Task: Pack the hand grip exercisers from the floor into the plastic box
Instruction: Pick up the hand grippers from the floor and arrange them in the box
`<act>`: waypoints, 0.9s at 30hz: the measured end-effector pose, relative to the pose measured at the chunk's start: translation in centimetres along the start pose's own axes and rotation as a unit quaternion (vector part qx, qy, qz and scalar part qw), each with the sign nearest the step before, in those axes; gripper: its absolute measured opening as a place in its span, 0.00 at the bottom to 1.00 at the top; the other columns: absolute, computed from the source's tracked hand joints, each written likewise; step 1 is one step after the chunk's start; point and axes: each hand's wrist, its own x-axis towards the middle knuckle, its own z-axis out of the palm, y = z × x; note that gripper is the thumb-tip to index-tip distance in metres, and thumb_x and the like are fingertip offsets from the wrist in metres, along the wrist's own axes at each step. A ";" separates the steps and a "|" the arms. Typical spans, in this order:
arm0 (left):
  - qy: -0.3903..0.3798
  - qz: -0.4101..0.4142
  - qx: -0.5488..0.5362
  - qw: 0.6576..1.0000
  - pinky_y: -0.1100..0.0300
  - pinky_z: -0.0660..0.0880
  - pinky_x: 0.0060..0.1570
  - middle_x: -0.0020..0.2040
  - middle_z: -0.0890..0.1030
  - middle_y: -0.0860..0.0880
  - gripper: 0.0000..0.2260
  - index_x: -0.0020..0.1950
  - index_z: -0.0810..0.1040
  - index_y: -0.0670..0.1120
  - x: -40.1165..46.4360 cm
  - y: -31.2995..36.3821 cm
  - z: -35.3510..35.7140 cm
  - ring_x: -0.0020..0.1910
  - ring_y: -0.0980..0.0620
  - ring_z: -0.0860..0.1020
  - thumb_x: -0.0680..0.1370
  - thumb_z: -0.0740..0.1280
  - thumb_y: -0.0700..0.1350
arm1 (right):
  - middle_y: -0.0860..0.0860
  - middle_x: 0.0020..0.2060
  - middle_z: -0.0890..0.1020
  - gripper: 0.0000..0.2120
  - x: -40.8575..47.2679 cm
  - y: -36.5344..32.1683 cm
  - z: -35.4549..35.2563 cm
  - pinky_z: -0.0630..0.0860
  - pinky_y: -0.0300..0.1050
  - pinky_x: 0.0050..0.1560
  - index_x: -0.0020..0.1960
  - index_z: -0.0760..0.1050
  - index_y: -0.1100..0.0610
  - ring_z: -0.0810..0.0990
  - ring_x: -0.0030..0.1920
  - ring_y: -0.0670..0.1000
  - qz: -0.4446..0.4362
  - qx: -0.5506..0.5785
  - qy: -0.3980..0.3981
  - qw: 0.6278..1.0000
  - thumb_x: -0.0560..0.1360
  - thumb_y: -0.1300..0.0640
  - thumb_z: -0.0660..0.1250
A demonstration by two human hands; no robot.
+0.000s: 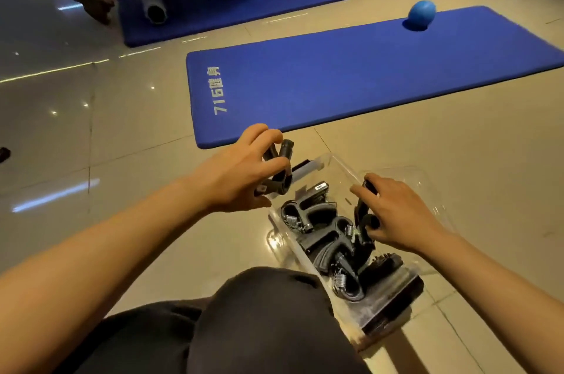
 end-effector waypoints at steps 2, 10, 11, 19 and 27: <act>0.027 0.010 -0.004 1.000 0.46 0.78 0.46 0.63 0.70 0.37 0.34 0.60 0.72 0.47 0.2 0.1 1.9 0.64 0.38 0.65 0.58 0.80 0.53 | 0.58 0.53 0.75 0.39 0.5 0.0 0.8 0.75 0.49 0.39 0.63 0.69 0.54 0.75 0.43 0.58 0.010 0.004 0.005 1.000 0.56 0.47 0.77; 0.138 -0.138 -0.186 0.963 0.47 0.72 0.57 0.62 0.70 0.36 0.29 0.63 0.75 0.43 -2.2 2.0 14.8 0.63 0.38 0.67 0.65 0.76 0.53 | 0.62 0.62 0.72 0.42 2.6 -1.0 6.4 0.77 0.53 0.48 0.66 0.67 0.54 0.77 0.53 0.61 0.053 0.027 0.029 0.998 0.56 0.53 0.80; 0.140 -0.162 -0.210 0.954 0.48 0.71 0.58 0.61 0.70 0.37 0.28 0.62 0.76 0.43 -2.7 2.6 16.1 0.62 0.39 0.67 0.66 0.75 0.54 | 0.63 0.63 0.72 0.42 2.8 -1.0 7.1 0.76 0.55 0.50 0.66 0.67 0.55 0.76 0.55 0.62 0.044 0.025 0.033 0.998 0.55 0.56 0.80; 0.112 -0.353 -0.301 0.879 0.54 0.68 0.55 0.63 0.68 0.43 0.36 0.67 0.70 0.49 -4.1 4.8 20.4 0.63 0.44 0.65 0.65 0.65 0.66 | 0.61 0.68 0.67 0.39 1.4 -5.4 12.0 0.78 0.52 0.50 0.67 0.66 0.57 0.74 0.59 0.60 -0.060 0.068 0.010 0.996 0.59 0.66 0.75; 0.078 -0.387 -0.282 0.874 0.51 0.70 0.52 0.65 0.67 0.44 0.38 0.71 0.65 0.48 -4.1 5.3 21.0 0.65 0.44 0.62 0.66 0.61 0.68 | 0.53 0.68 0.69 0.36 -0.2 -5.3 14.5 0.75 0.55 0.59 0.70 0.63 0.51 0.72 0.63 0.56 0.045 0.188 -0.023 0.981 0.66 0.56 0.75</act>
